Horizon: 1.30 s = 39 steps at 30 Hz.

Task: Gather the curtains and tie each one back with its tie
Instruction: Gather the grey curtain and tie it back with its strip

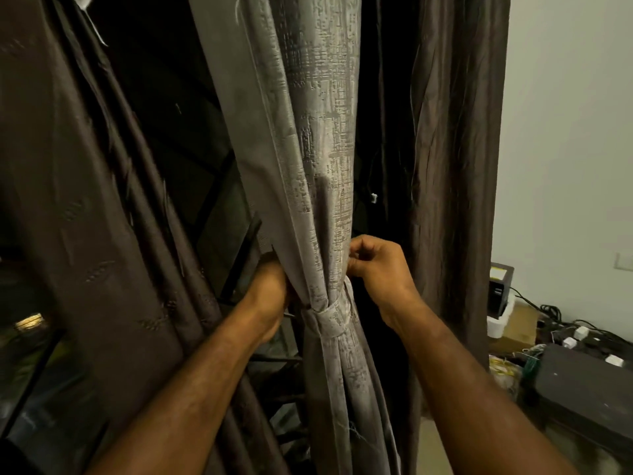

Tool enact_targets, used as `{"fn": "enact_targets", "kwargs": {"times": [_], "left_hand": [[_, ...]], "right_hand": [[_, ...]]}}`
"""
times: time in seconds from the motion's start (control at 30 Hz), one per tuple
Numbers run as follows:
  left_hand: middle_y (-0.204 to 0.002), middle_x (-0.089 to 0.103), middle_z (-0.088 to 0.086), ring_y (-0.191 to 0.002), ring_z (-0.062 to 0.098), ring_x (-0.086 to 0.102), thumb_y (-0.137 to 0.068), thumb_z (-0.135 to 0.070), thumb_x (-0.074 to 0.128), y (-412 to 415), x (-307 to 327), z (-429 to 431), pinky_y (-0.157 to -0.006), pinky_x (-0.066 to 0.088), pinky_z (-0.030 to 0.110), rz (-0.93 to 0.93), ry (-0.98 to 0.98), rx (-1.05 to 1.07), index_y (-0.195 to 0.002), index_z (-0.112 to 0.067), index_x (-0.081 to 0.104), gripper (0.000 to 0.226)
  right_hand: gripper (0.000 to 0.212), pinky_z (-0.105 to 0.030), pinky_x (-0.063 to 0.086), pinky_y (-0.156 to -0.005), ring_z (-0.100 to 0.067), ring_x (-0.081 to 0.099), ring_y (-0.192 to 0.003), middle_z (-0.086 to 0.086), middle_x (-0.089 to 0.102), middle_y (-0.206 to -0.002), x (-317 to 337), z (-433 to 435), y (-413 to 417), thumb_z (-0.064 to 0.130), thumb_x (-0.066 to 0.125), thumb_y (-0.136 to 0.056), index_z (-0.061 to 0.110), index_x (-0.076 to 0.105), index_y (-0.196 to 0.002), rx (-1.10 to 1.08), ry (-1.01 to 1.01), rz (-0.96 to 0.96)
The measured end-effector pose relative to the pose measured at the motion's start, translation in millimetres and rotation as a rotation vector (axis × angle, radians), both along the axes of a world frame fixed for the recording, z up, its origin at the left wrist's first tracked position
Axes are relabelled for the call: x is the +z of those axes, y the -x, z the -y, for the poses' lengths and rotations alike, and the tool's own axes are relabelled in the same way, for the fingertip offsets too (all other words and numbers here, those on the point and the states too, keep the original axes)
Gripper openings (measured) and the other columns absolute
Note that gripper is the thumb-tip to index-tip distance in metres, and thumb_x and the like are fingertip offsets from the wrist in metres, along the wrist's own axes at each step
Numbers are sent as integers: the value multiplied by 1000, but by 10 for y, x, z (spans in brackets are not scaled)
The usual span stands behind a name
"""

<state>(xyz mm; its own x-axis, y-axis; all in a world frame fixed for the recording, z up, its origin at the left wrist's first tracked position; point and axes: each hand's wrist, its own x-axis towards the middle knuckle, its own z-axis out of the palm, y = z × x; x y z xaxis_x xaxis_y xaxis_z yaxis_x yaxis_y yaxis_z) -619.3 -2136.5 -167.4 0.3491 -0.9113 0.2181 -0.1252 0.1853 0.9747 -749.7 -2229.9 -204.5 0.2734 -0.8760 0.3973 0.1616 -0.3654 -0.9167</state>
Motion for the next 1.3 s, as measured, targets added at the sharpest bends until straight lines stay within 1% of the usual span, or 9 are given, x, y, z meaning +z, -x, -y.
{"fn": "enact_targets", "kwargs": {"times": [0.07,0.2,0.4,0.6,0.73,0.87,1.0,1.17,1.3], "left_hand": [[-95,71,20,-92,35,65,-102,-20,34,47,30,39,-84,54,45,-12,-14,37,-99,-2,67,38],[-115,66,26,-107,39,63,-102,-17,34,41,64,108,-97,50,51,-39,-56,43,-118,5,62,38],[-109,74,8,-106,25,67,-101,-34,37,22,54,89,-97,51,48,25,3,-7,-111,-17,69,38],[-133,63,2,-124,19,58,-81,-76,39,-33,-56,11,-100,50,37,-170,94,-308,-131,-28,59,72],[-112,73,-5,-108,13,67,-73,-52,77,116,-108,44,-91,55,29,102,-22,-135,-119,-23,66,56],[-107,75,-3,-102,14,70,-77,-35,79,78,-120,95,-95,53,40,85,35,14,-114,-20,69,41],[-108,74,3,-102,18,70,-83,-26,74,95,-135,162,-95,53,43,98,82,187,-117,-12,67,37],[-109,73,4,-98,17,71,-72,-36,78,48,-94,124,-89,56,39,89,30,132,-122,-12,62,58],[-115,72,-8,-104,9,68,-66,-43,82,53,17,52,-92,54,36,127,105,-5,-132,-25,55,74]], "right_hand": [[21,-36,62,-78,-28,73,-83,-10,75,-83,-13,14,-50,-4,73,-85,14,68,-74,-105,68,-51],[9,-21,57,-72,-18,70,-85,-5,75,-87,-46,3,-109,-1,68,-89,7,72,-87,-229,144,-88],[18,-56,57,-92,-37,71,-103,-17,76,-104,68,142,29,-6,64,-91,4,72,-104,84,1,-126],[12,-50,60,-88,-26,73,-96,-7,77,-97,70,140,-10,3,67,-92,8,73,-101,-45,15,-106],[15,-51,60,-88,-27,73,-98,-9,76,-101,64,85,-34,9,70,-91,7,72,-105,-38,67,-92],[16,-59,57,-90,-40,71,-103,-22,73,-109,45,133,79,3,61,-98,2,68,-112,172,-79,-130],[15,-37,60,-64,-19,68,-69,-17,72,-80,37,99,68,-7,57,-93,-1,69,-87,52,-33,-113],[7,-44,62,-85,-21,74,-89,-6,77,-91,77,37,66,10,68,-94,12,74,-95,-38,64,-194],[26,-44,56,-98,-16,69,-108,0,74,-113,213,-11,131,10,66,-95,15,67,-121,-57,49,-265]]}}
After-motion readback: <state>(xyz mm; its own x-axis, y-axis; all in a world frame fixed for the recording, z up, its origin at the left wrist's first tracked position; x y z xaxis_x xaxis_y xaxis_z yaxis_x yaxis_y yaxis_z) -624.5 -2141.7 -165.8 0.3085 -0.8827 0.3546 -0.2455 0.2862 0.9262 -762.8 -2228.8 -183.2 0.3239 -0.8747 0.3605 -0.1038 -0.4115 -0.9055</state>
